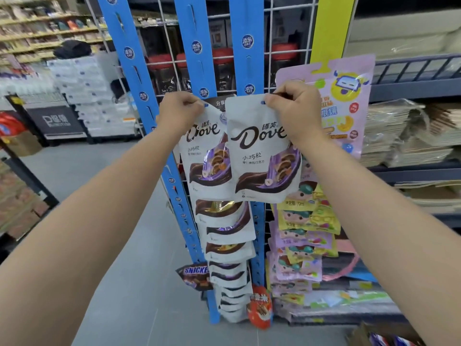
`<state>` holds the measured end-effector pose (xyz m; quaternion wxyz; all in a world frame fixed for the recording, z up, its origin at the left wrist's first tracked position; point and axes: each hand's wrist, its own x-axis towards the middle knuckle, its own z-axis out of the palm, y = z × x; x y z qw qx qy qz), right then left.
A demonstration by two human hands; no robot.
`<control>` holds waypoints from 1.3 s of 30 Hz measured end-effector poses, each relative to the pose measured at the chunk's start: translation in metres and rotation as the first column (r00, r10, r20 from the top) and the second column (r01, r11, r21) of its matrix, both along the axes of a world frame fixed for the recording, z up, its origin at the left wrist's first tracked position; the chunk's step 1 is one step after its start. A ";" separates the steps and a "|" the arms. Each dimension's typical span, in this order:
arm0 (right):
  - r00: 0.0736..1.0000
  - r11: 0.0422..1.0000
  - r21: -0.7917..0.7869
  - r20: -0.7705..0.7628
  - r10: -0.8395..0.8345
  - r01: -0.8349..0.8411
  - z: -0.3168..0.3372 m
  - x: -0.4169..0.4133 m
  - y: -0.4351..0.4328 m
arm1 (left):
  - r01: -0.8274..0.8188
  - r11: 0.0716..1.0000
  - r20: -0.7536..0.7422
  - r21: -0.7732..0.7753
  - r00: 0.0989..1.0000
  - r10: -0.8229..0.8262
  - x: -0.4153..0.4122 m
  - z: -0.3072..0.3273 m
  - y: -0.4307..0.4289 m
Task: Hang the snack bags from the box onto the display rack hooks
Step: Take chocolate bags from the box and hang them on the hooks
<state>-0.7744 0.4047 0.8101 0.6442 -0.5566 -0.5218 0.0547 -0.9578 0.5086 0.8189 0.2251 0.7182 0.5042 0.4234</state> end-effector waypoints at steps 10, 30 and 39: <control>1.000 1.000 -0.028 -0.004 -0.012 0.012 -0.005 -0.003 0.003 | -0.084 0.962 -0.037 -0.258 0.996 0.077 0.016 0.030 -0.001; 0.996 0.985 -0.172 0.079 0.031 -0.017 0.008 -0.042 0.021 | 0.297 0.832 -0.121 0.469 0.954 -0.273 -0.013 0.014 -0.025; 0.973 0.971 -0.228 0.201 0.116 -0.069 0.035 -0.063 0.024 | 0.354 0.894 -0.162 0.276 0.934 -0.319 -0.018 0.031 -0.022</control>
